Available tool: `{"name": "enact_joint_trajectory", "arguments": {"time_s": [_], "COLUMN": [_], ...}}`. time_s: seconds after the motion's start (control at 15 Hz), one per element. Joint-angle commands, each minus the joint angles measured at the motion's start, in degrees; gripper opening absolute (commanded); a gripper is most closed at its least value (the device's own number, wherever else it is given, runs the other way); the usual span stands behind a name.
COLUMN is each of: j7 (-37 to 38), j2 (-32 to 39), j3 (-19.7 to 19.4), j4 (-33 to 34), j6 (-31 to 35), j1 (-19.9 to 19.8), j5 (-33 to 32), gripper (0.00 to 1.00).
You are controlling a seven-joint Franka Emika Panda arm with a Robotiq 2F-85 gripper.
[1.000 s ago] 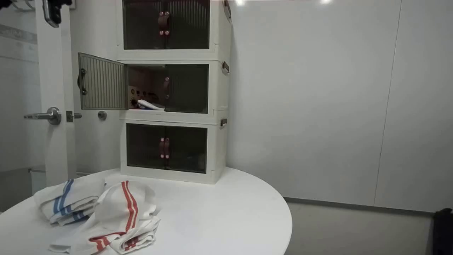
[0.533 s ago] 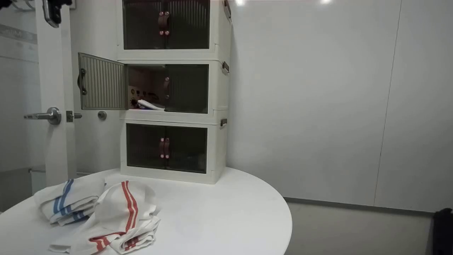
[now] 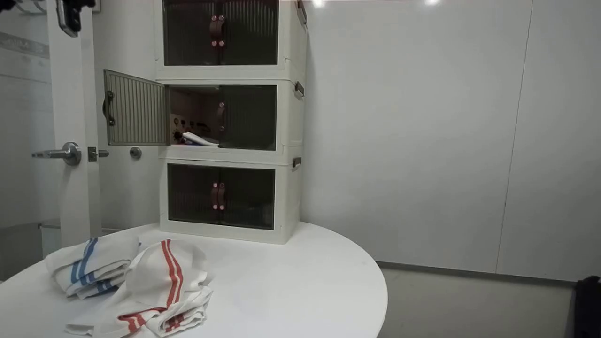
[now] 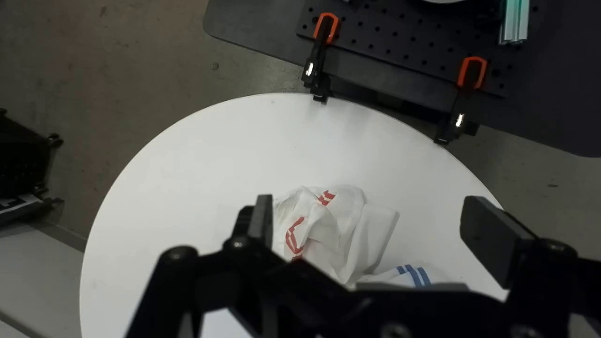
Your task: Place one towel inside the middle shelf
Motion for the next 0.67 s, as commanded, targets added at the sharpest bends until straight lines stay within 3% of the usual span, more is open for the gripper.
{"name": "enact_joint_trajectory", "arguments": {"time_s": [0.0, 0.27, 0.6], "j7": [0.09, -2.06, -7.08], "j2": [5.12, 16.42, 32.85], "j3": [-1.69, -3.40, -4.92], "j4": [1.11, 3.69, 9.70], "j6": [3.17, 14.39, 23.16], "j1": [1.32, 0.77, 1.08], "j5": [-0.90, -0.93, 2.27], "gripper": [1.00, 1.00, 1.00]}}
